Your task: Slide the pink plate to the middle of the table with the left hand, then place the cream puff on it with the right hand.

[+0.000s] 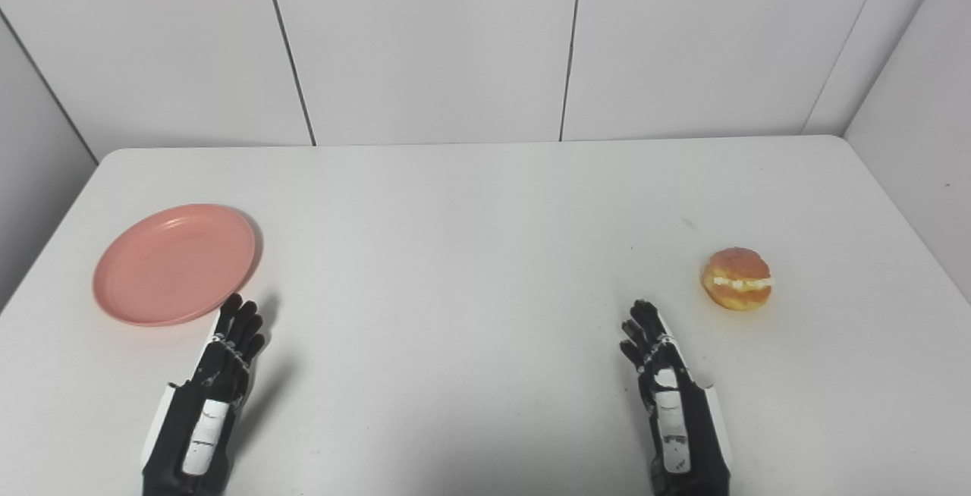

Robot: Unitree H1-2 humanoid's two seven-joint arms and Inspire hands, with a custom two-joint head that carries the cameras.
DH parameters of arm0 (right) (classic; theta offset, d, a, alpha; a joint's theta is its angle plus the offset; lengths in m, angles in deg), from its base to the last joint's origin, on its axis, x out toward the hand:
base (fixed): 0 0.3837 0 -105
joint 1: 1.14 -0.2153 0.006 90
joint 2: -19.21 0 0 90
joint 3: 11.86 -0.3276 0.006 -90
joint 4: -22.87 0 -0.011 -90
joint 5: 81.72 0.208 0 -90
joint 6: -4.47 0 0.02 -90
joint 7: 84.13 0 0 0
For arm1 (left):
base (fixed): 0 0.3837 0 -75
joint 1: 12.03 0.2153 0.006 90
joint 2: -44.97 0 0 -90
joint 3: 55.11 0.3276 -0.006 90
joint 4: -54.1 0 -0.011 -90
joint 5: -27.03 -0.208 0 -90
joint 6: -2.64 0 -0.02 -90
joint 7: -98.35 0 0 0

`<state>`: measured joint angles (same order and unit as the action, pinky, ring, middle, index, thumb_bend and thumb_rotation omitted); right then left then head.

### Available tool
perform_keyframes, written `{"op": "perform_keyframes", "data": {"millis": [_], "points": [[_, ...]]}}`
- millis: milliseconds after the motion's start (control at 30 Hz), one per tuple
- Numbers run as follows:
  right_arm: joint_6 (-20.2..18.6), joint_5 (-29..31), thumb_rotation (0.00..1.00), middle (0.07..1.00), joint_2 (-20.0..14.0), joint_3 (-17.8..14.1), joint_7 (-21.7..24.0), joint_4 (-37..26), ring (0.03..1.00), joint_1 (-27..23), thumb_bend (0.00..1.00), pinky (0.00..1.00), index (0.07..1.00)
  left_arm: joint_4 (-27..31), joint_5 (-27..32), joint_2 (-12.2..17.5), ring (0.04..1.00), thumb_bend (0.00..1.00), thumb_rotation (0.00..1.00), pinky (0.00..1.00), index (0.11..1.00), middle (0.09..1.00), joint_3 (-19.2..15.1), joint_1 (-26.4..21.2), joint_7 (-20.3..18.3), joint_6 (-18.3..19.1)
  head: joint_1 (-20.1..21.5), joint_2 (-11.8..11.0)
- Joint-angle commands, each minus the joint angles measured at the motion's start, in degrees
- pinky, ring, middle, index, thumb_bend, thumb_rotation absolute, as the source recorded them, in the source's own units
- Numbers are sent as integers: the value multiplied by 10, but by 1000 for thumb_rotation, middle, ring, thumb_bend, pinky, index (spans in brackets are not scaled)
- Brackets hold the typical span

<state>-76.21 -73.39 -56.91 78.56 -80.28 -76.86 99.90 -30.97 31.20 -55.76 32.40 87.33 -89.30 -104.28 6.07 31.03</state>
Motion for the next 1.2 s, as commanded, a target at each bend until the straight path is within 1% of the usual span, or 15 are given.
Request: {"op": "perform_keyframes", "data": {"millis": [0, 200, 600, 833, 1167], "points": [[5, 1, 979, 955, -11, 2, 11, 11, 946, 18, 870, 948, 918, -30, -10, -12, 1000, 904, 838, 1000, 1000, 1000, 0, 25, 19, 14, 0, 1], [9, 3, 985, 959, -13, -2, 20, 11, 948, 19, 868, 952, 916, -27, -12, -12, 1000, 905, 840, 1000, 1000, 1000, 4, 27, 19, 12, -3, 1], [-1, 0, 989, 968, -15, -8, 26, 10, 955, 18, 860, 967, 924, -27, -12, -14, 1000, 897, 842, 1000, 1000, 1000, 11, 27, 23, 7, -11, 1], [-3, 2, 980, 969, -16, -9, 31, 10, 959, 18, 856, 968, 925, -24, -14, -12, 1000, 892, 856, 1000, 1000, 1000, 15, 28, 24, 12, -12, 0], [-10, 3, 961, 966, -13, -13, 28, 11, 960, 18, 853, 971, 922, -23, -11, -15, 1000, 886, 851, 1000, 1000, 1000, 16, 27, 28, 20, -12, -2]]}}
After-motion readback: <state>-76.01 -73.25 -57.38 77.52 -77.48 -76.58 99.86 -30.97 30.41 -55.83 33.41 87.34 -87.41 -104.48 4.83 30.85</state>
